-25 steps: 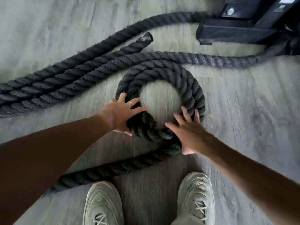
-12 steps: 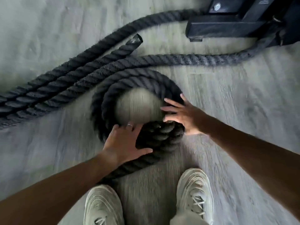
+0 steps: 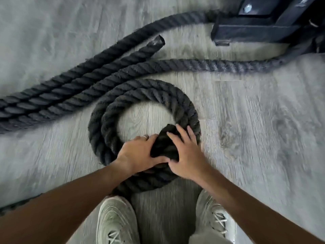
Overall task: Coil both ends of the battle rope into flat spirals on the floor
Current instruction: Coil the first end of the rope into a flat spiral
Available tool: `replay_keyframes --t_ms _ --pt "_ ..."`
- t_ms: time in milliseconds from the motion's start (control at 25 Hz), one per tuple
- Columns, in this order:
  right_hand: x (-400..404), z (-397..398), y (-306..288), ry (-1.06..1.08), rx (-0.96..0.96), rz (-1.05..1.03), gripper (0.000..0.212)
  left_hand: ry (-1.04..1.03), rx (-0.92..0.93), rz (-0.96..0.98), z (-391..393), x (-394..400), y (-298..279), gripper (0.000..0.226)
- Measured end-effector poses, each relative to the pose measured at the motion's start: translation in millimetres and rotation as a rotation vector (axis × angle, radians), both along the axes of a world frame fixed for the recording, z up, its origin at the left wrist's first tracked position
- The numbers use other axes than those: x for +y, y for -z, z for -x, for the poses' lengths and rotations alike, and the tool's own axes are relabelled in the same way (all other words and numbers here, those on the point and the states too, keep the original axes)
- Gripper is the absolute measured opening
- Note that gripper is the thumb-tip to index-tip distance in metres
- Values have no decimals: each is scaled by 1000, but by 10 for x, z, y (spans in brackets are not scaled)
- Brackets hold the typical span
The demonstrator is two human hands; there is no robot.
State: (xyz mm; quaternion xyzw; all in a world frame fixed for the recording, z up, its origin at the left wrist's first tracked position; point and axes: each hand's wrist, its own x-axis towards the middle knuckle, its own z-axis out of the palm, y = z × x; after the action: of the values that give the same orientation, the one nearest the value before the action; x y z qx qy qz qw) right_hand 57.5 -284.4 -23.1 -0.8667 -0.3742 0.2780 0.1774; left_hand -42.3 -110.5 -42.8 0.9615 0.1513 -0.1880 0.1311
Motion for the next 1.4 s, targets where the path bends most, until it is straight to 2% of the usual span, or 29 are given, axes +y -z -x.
replay_keyframes --t_ms 80,240,360,560,800,920,1000,1080,1120,1240,1320,1400 --pt "-97 131 61 -57 7 34 99 85 10 61 -30 236 -55 105" --pt "-159 94 119 -196 -44 115 121 491 67 -186 101 1153 -303 106" --pt "-159 89 160 -260 -89 158 130 636 208 -281 220 1456 -349 103" --pt "-199 -258 151 -387 -175 178 124 594 253 -373 180 1355 -266 103" --pt "105 -1125 -142 -549 -357 332 115 298 215 -349 218 945 -219 107" --pt "165 -1295 -207 -421 -468 368 98 122 138 -362 179 500 -99 106" --pt "172 -1121 -171 -228 -443 319 87 50 97 -362 158 276 -47 105" --pt "240 -771 -104 -81 -421 246 61 21 75 -375 150 194 -31 106" --pt "291 -605 -71 -21 -408 235 57 7 67 -379 149 196 -40 106" --pt "489 -364 9 167 -294 271 80 -11 46 -346 151 229 -81 105" --pt "616 -419 46 236 -239 251 76 33 -5 -315 168 229 -95 100" --pt "716 -555 70 211 -216 238 69 105 -112 -288 221 250 -69 94"
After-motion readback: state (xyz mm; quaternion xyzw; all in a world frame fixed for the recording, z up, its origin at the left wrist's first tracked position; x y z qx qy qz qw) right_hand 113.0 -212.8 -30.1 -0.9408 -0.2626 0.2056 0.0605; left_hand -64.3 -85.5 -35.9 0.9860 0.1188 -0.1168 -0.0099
